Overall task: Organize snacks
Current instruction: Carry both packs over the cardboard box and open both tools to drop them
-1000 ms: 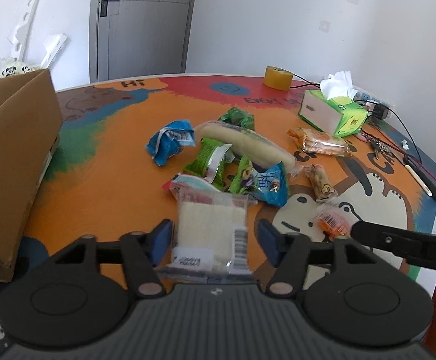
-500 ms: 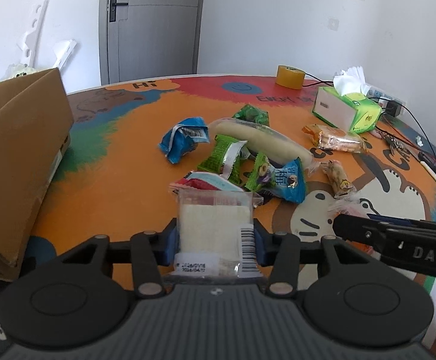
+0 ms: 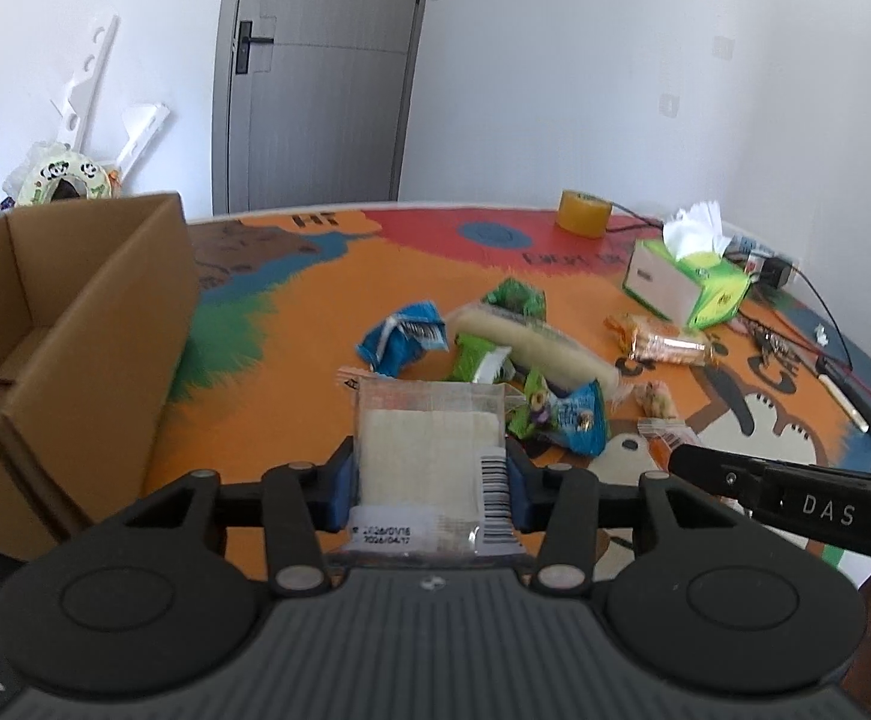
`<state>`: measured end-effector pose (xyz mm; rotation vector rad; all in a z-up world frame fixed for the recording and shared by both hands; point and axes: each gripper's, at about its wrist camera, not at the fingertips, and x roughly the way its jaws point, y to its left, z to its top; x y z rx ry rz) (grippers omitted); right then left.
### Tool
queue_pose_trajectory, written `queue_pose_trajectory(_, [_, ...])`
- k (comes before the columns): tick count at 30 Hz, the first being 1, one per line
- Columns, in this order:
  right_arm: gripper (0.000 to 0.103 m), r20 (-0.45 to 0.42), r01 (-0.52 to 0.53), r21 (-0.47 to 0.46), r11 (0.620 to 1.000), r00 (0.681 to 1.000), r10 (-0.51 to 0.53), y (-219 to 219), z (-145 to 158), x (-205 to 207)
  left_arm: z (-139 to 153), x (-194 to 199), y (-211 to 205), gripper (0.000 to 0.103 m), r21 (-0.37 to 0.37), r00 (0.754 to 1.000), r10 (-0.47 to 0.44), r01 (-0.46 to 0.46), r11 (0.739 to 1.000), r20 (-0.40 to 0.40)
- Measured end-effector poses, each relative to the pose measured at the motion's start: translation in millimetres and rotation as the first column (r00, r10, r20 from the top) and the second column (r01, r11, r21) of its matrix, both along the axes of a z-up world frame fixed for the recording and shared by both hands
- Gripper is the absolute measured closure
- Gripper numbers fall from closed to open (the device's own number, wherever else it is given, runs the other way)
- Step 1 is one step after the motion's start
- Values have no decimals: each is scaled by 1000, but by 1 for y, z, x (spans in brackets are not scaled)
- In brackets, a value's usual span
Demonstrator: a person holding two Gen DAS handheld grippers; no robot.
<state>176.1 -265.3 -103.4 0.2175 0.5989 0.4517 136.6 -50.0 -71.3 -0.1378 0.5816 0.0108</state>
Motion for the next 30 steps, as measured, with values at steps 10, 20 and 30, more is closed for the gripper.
queue_pose_trajectory(10, [83,56,-42,34,999,998,40,20,27,-4,32,-16,17,57,-2,996,39,-39,999,81])
queue_pose_trajectory(20, [83,107,-98,47,994,990,93,45,49,-3,54,-25,42,57,-9,987,91,-90,996,133])
queue_pose_trajectory(30, [83,133,-164,57,985,979,155,75,62,4,67,-30,71,57,-11,975,154,-154,988,164])
